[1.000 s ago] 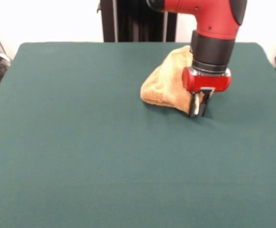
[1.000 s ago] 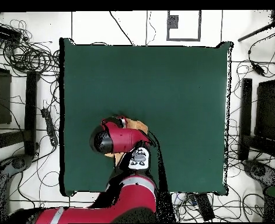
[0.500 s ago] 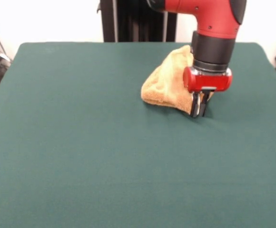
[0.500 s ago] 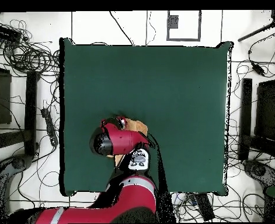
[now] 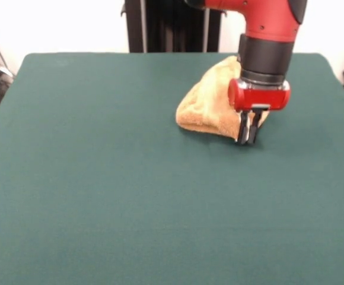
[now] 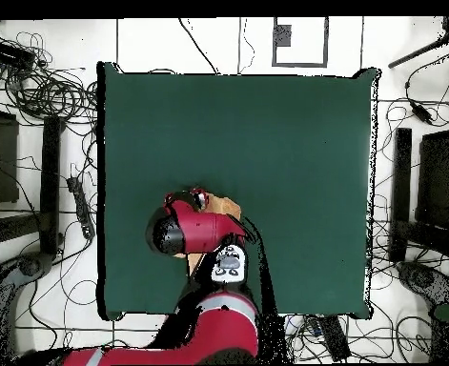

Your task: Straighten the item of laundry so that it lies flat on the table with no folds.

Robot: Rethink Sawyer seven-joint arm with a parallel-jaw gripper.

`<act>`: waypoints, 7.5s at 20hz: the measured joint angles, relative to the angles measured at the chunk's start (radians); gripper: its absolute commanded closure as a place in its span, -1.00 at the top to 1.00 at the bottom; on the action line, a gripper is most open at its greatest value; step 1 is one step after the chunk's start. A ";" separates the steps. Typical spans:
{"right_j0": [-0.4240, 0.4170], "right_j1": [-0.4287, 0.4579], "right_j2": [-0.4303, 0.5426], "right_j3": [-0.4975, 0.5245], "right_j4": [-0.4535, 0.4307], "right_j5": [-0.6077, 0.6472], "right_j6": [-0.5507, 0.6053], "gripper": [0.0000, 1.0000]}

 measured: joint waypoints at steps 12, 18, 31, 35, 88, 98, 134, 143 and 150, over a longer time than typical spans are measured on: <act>-0.075 -0.216 0.009 0.084 -0.045 0.079 0.000 -1.00; -0.157 -0.322 0.057 0.124 -0.082 0.134 0.000 -1.00; -0.324 -0.451 0.174 0.198 -0.215 0.214 0.000 -1.00; -0.345 -0.466 0.183 0.213 -0.277 0.214 0.000 -1.00; -0.855 -0.101 0.574 -0.157 -0.720 0.511 -0.026 -1.00; -0.952 -0.133 0.649 -0.050 -0.822 0.401 -0.026 -1.00; -0.939 -0.146 0.867 -0.094 -0.850 0.542 -0.026 -1.00; -0.939 -0.142 0.906 -0.121 -0.850 0.552 -0.026 -1.00; -0.907 -0.140 0.917 -0.176 -0.834 0.630 -0.026 -1.00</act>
